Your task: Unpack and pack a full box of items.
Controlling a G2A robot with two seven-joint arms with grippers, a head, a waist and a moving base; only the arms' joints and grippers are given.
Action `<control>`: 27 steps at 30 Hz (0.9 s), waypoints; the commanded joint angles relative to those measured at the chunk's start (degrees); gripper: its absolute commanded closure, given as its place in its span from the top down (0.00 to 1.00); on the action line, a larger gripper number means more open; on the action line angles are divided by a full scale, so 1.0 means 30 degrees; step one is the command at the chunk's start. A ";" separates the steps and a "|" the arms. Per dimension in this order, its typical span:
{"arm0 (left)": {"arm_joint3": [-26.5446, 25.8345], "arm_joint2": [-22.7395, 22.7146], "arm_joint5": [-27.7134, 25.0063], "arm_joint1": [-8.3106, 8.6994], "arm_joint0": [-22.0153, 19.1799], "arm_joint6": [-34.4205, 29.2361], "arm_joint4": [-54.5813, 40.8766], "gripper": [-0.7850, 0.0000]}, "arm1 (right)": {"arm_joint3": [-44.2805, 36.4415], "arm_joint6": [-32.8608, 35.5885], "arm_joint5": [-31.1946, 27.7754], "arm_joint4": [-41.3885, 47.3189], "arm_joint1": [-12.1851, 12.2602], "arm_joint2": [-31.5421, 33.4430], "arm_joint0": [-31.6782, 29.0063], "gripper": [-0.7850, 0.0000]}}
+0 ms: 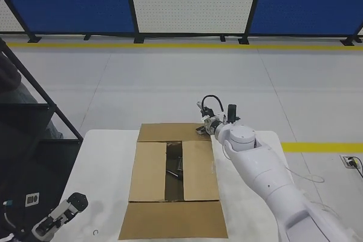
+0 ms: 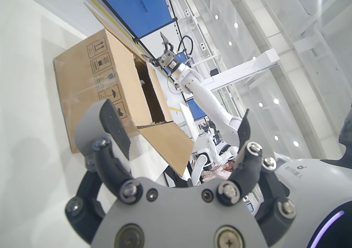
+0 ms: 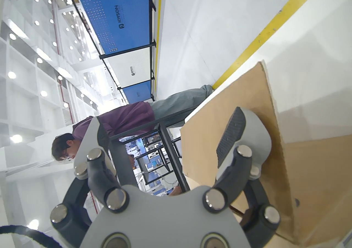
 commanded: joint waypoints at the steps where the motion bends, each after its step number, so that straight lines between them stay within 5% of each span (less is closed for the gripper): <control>1: 0.0000 0.0000 0.0000 0.0000 0.0000 0.0000 0.0000 1.00 | -0.0266 0.0945 -0.1215 0.0009 0.0107 0.0285 -0.0112 1.00; 8: 0.0000 0.0000 0.0000 0.0000 0.0000 0.0000 0.0000 1.00 | -0.1907 0.6415 -0.4026 -0.0804 0.1067 0.1315 -0.0780 1.00; 15: 0.0000 0.0000 0.0000 0.0000 0.0000 0.0000 0.0000 1.00 | -0.6337 0.8920 -0.3343 -0.2686 0.2292 0.2334 -0.2749 1.00; 27: 0.0000 0.0000 0.0000 0.0000 0.0000 0.0000 0.0000 1.00 | -0.8110 0.8530 -0.2247 -0.3437 0.2736 0.2911 -0.3550 1.00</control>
